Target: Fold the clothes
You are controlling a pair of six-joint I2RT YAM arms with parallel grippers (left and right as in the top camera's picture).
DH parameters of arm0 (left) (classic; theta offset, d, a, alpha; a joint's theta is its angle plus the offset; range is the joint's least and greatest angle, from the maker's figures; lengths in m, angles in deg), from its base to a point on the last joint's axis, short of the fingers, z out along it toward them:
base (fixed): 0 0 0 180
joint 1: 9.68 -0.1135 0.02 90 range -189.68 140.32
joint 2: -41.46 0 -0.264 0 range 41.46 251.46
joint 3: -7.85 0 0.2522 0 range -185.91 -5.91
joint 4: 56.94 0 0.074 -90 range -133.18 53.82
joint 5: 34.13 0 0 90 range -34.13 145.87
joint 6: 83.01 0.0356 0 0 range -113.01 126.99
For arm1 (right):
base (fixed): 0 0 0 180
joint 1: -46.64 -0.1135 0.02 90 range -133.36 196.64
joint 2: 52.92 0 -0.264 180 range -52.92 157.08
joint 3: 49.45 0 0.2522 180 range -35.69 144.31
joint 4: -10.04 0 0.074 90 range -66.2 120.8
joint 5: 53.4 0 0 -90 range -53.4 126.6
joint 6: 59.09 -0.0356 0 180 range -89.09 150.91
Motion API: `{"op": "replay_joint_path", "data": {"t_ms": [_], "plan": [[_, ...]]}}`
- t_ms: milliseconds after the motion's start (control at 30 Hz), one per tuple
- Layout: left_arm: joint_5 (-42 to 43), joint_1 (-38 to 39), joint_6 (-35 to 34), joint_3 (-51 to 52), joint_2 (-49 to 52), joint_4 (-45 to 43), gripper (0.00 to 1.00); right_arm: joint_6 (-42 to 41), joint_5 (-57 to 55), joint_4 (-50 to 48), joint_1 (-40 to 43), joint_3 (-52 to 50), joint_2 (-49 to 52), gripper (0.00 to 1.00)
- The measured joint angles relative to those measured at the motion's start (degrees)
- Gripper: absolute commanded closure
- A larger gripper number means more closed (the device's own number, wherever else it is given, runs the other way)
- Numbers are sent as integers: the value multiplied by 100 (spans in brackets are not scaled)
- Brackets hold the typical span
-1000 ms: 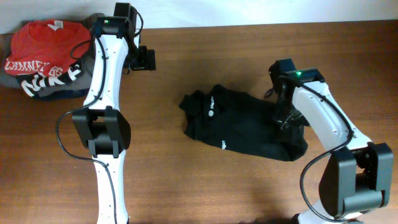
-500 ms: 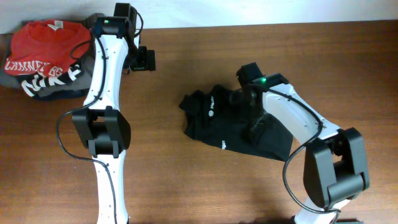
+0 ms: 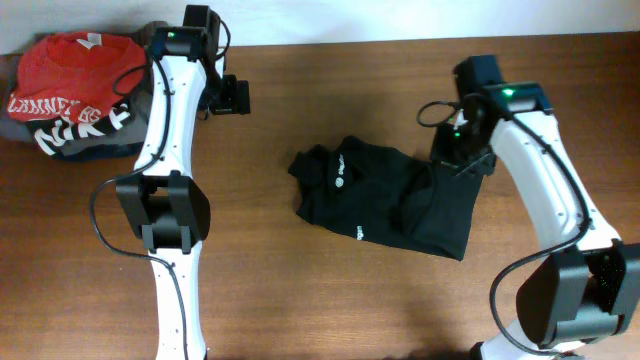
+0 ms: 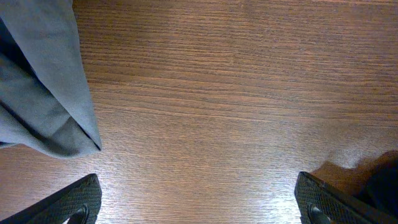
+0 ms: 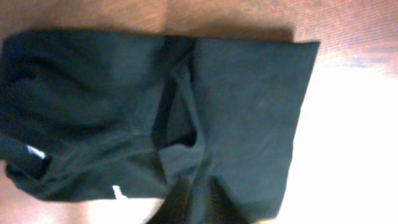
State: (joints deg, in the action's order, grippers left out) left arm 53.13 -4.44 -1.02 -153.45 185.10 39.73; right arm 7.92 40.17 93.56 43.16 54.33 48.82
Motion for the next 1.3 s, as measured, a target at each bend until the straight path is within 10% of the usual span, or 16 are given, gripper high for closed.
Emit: {"op": "replay_joint_path", "data": {"t_ms": [567, 1300], "plan": [[-2, 0, 2, 0, 0, 9, 1, 409, 2468, -2896, 271, -2529, 254, 96], [0, 0, 2, 0, 0, 17, 1, 391, 1123, -1561, 691, -1729, -857, 96]]}}
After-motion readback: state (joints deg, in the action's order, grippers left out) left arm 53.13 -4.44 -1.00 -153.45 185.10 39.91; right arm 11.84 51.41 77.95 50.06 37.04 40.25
